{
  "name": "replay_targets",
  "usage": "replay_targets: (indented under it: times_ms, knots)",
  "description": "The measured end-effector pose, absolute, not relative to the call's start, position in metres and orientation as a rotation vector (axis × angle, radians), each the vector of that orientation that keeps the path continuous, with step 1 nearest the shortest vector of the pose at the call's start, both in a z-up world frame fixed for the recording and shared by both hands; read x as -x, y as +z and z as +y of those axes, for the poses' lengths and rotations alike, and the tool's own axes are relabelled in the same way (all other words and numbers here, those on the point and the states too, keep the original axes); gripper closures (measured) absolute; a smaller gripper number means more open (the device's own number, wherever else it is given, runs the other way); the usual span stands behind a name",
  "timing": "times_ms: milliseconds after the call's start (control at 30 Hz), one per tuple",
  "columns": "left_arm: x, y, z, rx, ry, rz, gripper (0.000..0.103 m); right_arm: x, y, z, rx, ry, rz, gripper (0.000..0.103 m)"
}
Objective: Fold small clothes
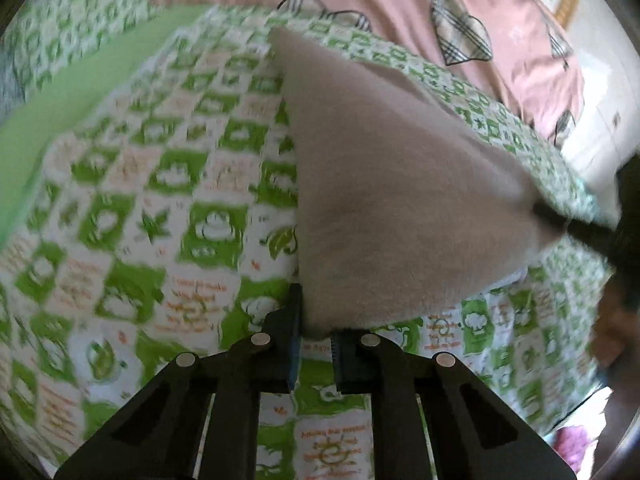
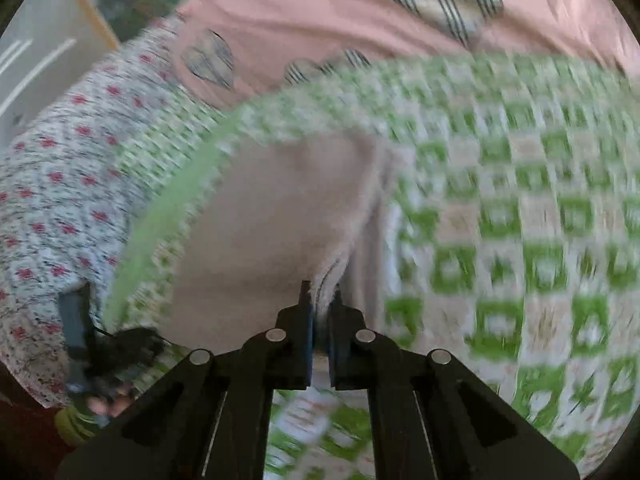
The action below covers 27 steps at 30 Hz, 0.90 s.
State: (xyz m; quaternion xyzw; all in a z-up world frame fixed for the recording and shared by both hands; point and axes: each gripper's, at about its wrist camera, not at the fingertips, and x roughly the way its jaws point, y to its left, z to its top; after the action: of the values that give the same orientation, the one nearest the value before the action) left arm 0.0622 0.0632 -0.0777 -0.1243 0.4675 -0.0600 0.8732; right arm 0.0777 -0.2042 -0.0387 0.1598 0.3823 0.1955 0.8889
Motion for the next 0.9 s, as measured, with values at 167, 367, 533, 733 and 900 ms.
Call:
replay_targets:
  times_ms: [167, 367, 533, 733, 900]
  knots:
    - [-0.064, -0.084, 0.071, 0.325, -0.147, 1.006, 0.092, -0.080, -0.071, -0.203, -0.301, 0.354, 0.847, 0.097]
    - [-0.067, -0.089, 0.071, 0.344, -0.152, 1.016, 0.092, -0.084, -0.076, -0.200, -0.309, 0.336, 0.863, 0.096]
    - [-0.066, -0.090, 0.074, 0.357, -0.171, 1.028, 0.091, -0.078, -0.081, -0.201, -0.340, 0.322, 0.864, 0.093]
    - [-0.050, -0.078, 0.080, 0.308, -0.225, 1.036, 0.086, -0.070, -0.078, -0.213, -0.394, 0.315, 0.865, 0.078]
    - [-0.042, -0.047, 0.086, 0.308, -0.313, 0.970, 0.084, -0.065, -0.054, -0.224, -0.431, 0.311, 0.812, 0.077]
